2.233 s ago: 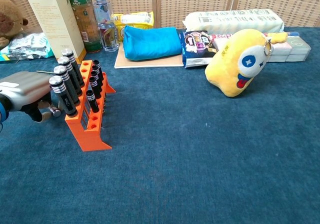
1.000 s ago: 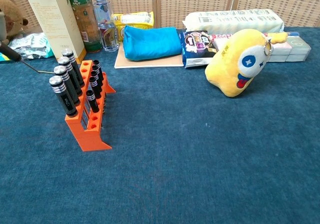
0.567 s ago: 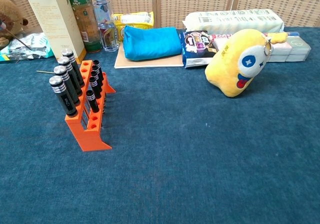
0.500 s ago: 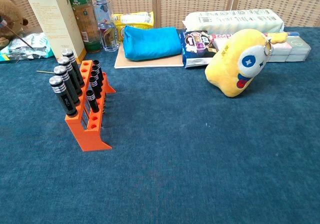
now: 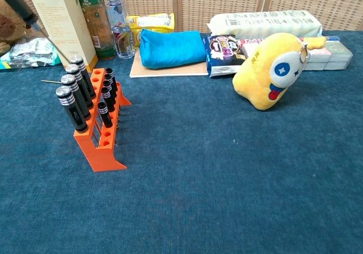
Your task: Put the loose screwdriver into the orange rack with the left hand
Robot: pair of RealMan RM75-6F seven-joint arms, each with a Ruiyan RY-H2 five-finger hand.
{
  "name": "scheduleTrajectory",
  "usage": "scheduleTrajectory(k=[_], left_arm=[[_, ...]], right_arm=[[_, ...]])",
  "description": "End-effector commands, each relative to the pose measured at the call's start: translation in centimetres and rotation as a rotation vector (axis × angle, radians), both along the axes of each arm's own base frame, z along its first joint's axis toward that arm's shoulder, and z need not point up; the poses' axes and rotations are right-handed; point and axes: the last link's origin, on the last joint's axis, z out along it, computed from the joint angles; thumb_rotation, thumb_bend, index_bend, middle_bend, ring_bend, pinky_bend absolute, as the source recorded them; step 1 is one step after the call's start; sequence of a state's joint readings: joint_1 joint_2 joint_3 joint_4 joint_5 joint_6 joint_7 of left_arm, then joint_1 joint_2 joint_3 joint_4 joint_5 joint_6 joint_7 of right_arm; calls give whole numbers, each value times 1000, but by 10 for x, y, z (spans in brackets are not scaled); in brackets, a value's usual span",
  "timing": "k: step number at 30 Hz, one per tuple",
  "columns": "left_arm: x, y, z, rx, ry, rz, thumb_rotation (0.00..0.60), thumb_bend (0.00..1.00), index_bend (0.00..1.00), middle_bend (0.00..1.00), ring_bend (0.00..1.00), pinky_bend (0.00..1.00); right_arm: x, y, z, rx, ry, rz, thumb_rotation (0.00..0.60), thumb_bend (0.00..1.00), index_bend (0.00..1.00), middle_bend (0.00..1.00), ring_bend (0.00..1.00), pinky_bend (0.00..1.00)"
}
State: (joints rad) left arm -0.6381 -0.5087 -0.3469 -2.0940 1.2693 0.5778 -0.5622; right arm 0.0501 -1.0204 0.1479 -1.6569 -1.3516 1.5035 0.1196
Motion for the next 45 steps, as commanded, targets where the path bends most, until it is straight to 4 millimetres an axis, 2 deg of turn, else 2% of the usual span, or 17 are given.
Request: scheduleTrajectory(k=[1,16,45], left_arm=[[8,12,11,8,24,-23,600,422,572,1000,1000,1000],[23,24,3,-64,-8,4,600,422,571,1000,1000,1000],[12,34,-15,-158,-35,114,600,429,572,1000,1000,1000]], right_arm=[[0,-1,0,-7,0,4,600,0,72,0,0,0],[0,-1,2,-20,-10,13,600,0,72,0,0,0],[0,0,5,-21,-24,3,600,0,72,0,0,0]])
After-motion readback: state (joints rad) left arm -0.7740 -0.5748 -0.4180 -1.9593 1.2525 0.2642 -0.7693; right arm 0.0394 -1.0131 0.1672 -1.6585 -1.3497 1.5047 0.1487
